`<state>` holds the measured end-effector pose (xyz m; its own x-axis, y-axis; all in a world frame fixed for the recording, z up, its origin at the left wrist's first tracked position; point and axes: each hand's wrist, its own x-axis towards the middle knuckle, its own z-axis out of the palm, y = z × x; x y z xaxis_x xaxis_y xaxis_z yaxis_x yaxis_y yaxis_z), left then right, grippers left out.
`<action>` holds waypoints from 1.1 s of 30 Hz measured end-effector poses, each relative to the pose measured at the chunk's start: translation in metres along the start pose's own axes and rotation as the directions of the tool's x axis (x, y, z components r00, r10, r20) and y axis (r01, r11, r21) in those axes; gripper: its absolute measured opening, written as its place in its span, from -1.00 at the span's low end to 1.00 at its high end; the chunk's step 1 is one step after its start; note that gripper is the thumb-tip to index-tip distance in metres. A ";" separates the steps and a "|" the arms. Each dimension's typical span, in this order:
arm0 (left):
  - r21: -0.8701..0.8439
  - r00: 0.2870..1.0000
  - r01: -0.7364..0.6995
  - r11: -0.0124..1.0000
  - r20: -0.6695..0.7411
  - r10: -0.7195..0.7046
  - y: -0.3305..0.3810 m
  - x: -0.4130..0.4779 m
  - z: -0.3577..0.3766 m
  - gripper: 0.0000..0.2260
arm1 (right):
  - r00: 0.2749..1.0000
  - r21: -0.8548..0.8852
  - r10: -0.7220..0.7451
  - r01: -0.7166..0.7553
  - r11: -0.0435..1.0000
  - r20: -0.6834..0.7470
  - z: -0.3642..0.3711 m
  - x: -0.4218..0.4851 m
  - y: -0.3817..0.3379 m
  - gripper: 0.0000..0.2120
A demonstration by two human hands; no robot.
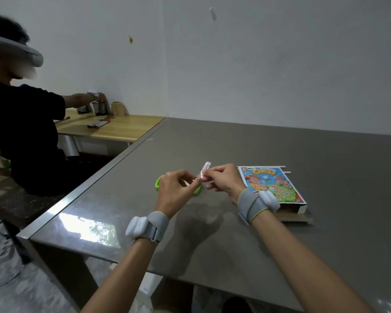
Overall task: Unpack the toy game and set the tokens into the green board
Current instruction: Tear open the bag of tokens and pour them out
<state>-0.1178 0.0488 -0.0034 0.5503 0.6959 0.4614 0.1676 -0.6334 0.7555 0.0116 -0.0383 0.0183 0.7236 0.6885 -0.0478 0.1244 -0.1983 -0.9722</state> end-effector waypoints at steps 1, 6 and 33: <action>-0.007 1.000 0.015 1.000 0.002 -0.015 0.000 0.001 0.000 -0.86 | 1.000 0.000 -0.020 0.020 1.000 0.000 -0.001 0.000 0.001 -0.83; -0.076 0.994 0.098 0.992 0.049 -0.095 -0.001 0.004 0.000 -0.87 | 0.996 0.015 -0.084 0.084 0.996 0.010 -0.001 -0.001 0.005 -0.73; -0.384 0.914 0.203 0.901 0.405 -0.034 0.005 0.002 -0.011 -0.85 | 0.966 0.092 -0.173 0.158 0.983 0.190 -0.011 -0.010 0.005 -0.82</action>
<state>-0.1247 0.0503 0.0062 0.8282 0.5204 0.2079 -0.0513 -0.2991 0.9528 0.0122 -0.0534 0.0162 0.5485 0.8324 0.0787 0.1743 -0.0217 -0.9845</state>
